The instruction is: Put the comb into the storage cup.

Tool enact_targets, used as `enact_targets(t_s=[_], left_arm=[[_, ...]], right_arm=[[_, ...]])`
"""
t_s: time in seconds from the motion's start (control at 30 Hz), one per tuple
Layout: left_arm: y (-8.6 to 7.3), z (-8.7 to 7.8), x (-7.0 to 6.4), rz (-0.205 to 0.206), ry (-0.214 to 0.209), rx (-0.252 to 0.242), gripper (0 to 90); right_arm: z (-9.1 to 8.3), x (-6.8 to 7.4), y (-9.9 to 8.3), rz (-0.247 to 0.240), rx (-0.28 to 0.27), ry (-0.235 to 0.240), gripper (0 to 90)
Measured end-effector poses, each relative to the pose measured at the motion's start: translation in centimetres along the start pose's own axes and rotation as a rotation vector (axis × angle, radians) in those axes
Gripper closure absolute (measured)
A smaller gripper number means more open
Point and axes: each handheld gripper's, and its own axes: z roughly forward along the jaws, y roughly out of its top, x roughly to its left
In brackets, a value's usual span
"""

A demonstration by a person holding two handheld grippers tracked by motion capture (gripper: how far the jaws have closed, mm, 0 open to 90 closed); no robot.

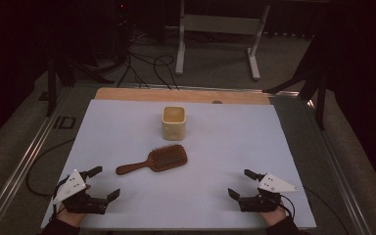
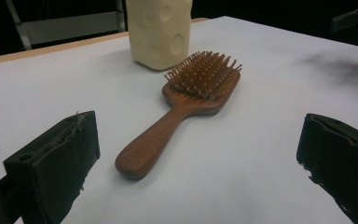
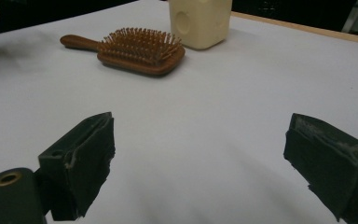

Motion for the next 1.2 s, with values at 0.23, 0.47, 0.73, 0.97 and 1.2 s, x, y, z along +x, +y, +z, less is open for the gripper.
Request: enact_targets(t_s=[0.23, 0.47, 0.73, 0.97, 1.2], left_arm=[[0.1, 0.3, 0.1, -0.004, 0.002, -0.002, 0.0], [0.1, 0.2, -0.2, 0.009, -0.015, 0.008, 0.0], [0.3, -0.3, -0.5, 0.016, -0.016, -0.003, 0.0], [0.5, -0.2, -0.6, 0.004, -0.013, -0.004, 0.0], [1.5, -0.1, -0.7, -0.001, -0.037, -0.018, 0.0]], right_arm=[[0.2, 0.0, -0.1, -0.003, 0.009, -0.007, 8.6], [0.1, 0.1, 0.0, -0.008, 0.002, -0.003, 8.6], [0.1, 0.6, 0.4, -0.024, -0.008, -0.012, 8.6], [0.1, 0.7, 0.4, -0.031, -0.009, -0.01, 8.6], [0.2, 1.1, 0.6, -0.037, -0.005, -0.004, 8.6]])
